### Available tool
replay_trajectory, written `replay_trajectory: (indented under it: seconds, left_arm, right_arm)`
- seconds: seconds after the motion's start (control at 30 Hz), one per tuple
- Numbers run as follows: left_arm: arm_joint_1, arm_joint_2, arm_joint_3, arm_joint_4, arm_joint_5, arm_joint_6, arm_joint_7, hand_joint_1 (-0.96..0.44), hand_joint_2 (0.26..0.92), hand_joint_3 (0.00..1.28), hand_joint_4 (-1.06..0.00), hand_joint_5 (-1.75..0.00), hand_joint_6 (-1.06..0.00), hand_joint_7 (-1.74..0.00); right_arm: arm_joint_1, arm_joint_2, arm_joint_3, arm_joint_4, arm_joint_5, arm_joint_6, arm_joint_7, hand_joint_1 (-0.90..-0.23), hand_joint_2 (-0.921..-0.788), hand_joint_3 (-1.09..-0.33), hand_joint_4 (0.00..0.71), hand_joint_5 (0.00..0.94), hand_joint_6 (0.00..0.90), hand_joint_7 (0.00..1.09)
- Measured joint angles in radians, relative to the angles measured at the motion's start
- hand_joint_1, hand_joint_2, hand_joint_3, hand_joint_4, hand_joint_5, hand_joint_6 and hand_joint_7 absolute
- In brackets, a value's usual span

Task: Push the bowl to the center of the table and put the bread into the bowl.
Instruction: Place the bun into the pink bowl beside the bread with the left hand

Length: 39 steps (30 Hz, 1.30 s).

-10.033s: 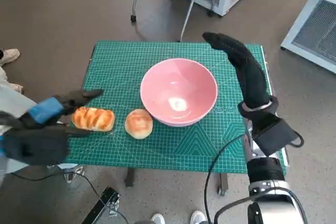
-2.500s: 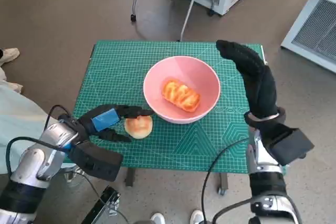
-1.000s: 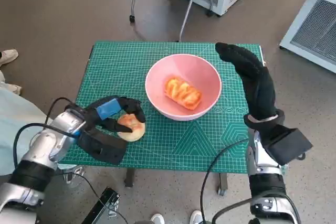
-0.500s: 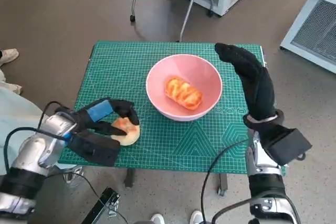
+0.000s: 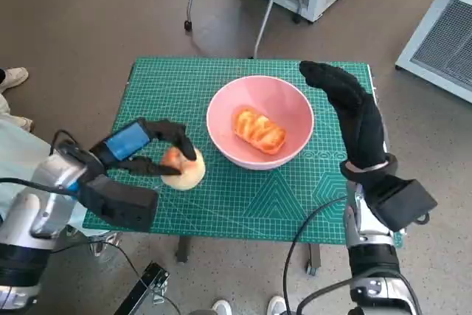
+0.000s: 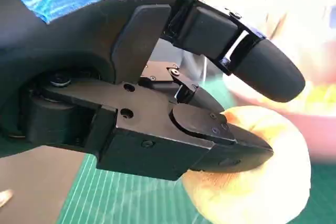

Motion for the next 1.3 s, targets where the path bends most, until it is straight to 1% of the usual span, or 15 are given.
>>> replay_trajectory:
  seconds: [0.23,0.37,0.53,0.67,0.83,1.17,1.3]
  left_arm:
    - [-0.050,-0.022,0.011,-0.025,0.000,-0.022,0.030,0.00,0.915,0.02,-0.63,-1.12,-0.80,-1.08]
    - [-0.107,-0.042,0.011,-0.030,0.000,-0.022,0.031,0.00,0.913,0.02,-0.65,-1.11,-0.82,-1.06]
    - [-0.200,-0.087,-0.001,-0.006,0.001,-0.022,0.034,0.00,0.915,0.02,-0.65,-1.10,-0.80,-1.08]
    - [-0.280,-0.127,-0.030,0.058,0.014,-0.031,0.054,0.00,0.919,0.03,-0.64,-1.10,-0.78,-1.11]
    - [-0.368,-0.171,-0.088,0.158,0.078,-0.040,0.095,0.00,0.920,0.04,-0.62,-1.11,-0.76,-1.14]
    - [-0.523,-0.277,-0.214,0.412,0.191,-0.054,0.188,0.00,0.920,0.04,-0.65,-1.06,-0.74,-1.19]
    - [-0.581,-0.317,-0.254,0.534,0.203,-0.060,0.213,0.00,0.920,0.07,-0.62,-1.12,-0.70,-1.20]
  right_arm:
    - [0.001,0.000,0.001,-0.003,0.002,0.007,0.005,-0.478,-0.921,-0.576,0.487,0.013,0.156,0.87]
    - [0.002,0.000,0.000,-0.006,0.002,0.011,0.005,-0.478,-0.921,-0.575,0.490,0.015,0.157,0.87]
    - [0.004,0.000,0.000,-0.009,0.002,0.012,0.005,-0.479,-0.921,-0.575,0.489,0.014,0.158,0.87]
    - [0.006,0.000,-0.001,-0.012,0.000,0.013,0.004,-0.479,-0.921,-0.575,0.489,0.014,0.159,0.87]
    - [0.014,-0.002,-0.003,-0.021,-0.002,0.012,0.003,-0.486,-0.921,-0.574,0.489,0.014,0.159,0.87]
    - [0.038,-0.003,-0.006,-0.037,-0.011,0.012,-0.010,-0.489,-0.921,-0.572,0.490,0.014,0.160,0.86]
    - [0.043,-0.003,-0.008,-0.046,-0.022,0.008,-0.021,-0.488,-0.921,-0.572,0.490,0.014,0.161,0.86]
